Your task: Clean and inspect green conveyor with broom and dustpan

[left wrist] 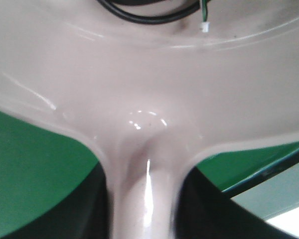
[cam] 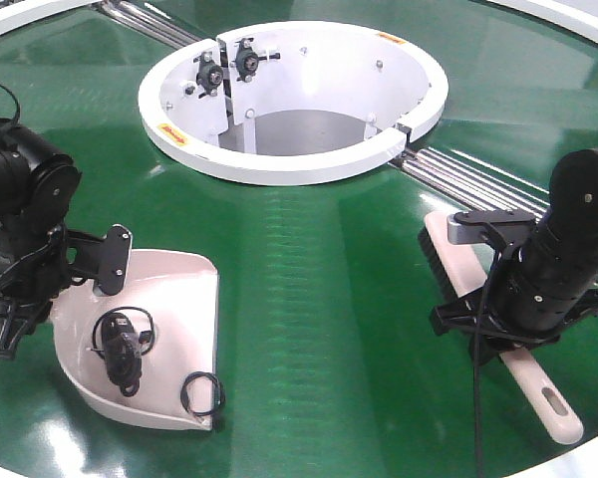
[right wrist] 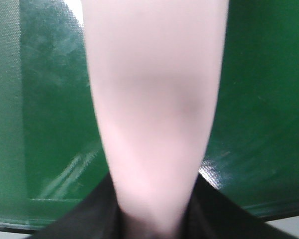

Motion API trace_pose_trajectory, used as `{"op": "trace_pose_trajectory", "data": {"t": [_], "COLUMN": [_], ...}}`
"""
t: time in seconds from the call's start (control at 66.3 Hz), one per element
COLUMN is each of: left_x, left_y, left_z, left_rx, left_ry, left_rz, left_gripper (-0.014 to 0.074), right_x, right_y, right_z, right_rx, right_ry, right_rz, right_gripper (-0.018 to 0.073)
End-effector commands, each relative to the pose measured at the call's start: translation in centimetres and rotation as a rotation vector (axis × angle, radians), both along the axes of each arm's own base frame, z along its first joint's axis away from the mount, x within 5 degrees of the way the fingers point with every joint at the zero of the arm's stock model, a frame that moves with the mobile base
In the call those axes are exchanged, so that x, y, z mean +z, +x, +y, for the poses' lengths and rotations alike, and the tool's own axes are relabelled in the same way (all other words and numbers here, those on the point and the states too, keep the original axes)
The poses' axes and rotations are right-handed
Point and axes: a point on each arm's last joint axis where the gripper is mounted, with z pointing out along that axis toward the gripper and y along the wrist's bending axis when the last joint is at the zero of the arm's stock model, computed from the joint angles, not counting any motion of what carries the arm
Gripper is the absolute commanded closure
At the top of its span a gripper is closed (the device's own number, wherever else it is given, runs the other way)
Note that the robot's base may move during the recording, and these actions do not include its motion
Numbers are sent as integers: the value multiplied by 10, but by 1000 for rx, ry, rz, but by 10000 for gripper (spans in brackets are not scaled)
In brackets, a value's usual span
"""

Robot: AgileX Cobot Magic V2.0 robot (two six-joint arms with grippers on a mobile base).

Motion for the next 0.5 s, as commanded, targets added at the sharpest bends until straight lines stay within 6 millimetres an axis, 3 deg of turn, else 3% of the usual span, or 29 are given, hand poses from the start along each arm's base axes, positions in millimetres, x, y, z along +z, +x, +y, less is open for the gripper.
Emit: {"op": "trace_pose_trajectory", "data": {"t": [0.0, 0.483], "left_x": [19, 18], "left_y": [-3, -3], "left_z": [-2, -2], "left_rx": [8, 9], "left_ry": [-11, -12], "left_rz": [-44, -41], "left_gripper": [603, 603], "right_x": [17, 18], "right_y": [0, 1], "right_z": [-2, -2], "right_rx": [-4, -2], "right_ry": [19, 17], "right_rz": [-76, -82], "right_gripper": [551, 551]}}
